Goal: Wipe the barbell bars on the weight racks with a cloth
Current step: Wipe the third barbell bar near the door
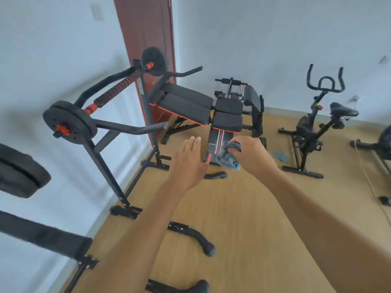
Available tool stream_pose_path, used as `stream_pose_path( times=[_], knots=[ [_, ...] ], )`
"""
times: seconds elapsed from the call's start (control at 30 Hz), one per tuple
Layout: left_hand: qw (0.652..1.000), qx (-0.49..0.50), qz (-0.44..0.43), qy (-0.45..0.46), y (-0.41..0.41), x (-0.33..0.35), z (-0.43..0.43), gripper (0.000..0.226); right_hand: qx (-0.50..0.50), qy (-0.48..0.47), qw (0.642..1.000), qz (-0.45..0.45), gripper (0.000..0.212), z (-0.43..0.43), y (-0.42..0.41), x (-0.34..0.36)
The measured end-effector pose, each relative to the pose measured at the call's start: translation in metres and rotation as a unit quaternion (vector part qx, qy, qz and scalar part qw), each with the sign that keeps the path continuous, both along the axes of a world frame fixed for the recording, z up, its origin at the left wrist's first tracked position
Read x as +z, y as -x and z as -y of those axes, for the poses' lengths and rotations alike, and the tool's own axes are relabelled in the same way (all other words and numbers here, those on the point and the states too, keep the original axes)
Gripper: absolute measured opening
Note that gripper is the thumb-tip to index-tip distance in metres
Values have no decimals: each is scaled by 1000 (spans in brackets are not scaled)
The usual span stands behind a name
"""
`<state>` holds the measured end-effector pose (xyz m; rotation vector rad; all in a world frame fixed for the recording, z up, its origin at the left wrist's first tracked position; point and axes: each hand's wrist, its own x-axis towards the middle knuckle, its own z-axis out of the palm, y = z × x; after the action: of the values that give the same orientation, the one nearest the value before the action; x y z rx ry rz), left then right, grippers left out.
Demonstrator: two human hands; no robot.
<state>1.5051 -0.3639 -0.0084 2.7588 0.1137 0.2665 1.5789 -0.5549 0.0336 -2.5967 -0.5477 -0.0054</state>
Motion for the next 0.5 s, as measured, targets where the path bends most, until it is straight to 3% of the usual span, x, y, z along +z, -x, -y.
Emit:
stream_pose_path(
  times=[0.17,0.3,0.37,0.5],
  knots=[
    [984,-47,6,172,-87,-10,7,66,-28,-67,996,-47,12,4,-78,2],
    [967,-50,71,240,-144,-14,0,30,-35,-100,990,-93,16,3,-140,-1],
    [963,-50,77,253,-173,-16,-5,21,-37,-109,986,-122,19,-2,-178,-8],
    [979,-82,26,185,-230,-25,-11,43,5,-154,969,-195,22,-21,-268,-29]
  ],
)
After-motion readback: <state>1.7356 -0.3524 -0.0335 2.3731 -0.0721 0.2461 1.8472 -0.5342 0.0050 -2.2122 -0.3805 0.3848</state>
